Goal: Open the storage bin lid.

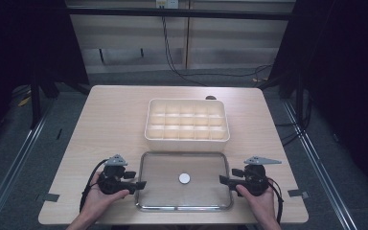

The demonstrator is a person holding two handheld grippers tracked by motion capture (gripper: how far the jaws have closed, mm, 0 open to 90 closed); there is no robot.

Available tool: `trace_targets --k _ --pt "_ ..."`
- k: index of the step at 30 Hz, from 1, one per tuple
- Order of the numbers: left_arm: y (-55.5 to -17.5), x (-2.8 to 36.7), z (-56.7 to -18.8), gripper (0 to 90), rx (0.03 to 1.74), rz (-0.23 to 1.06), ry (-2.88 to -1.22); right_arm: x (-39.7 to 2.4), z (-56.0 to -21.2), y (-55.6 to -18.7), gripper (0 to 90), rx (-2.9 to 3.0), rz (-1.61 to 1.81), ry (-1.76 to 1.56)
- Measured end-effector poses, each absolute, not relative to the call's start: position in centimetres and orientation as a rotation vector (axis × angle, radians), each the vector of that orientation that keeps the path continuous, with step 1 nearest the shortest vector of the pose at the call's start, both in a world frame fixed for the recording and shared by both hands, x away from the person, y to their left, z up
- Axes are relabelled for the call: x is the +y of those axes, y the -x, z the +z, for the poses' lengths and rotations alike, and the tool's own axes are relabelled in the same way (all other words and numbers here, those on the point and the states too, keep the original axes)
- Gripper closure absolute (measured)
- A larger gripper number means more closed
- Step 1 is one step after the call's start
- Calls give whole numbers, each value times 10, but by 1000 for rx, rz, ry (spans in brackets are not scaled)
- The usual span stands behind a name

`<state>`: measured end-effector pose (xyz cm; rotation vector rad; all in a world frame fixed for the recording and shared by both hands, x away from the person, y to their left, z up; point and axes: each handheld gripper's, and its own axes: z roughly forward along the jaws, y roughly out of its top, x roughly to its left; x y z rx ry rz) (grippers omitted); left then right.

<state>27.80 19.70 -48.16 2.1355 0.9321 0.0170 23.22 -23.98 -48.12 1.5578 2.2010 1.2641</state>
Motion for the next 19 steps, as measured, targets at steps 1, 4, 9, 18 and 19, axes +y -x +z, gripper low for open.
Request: trace_targets --k 1,4,9,18,19 --pt "-277 198 -480 352 927 23 -2127 -239 -479 -231 319 2209 1272 -1541" --pt "-275 203 -476 322 915 61 -2122 -241 -472 -225 302 2194 1277 -1479" --pt "-267 215 -470 299 908 100 -2099 -253 -460 -214 275 2140 1295 -1446" --pt "-267 239 -463 247 976 204 -1948 -285 -457 -205 227 1990 1274 -1472" --pt "-269 242 -463 245 990 221 -1944 -289 -458 -208 218 1988 1270 -1479"
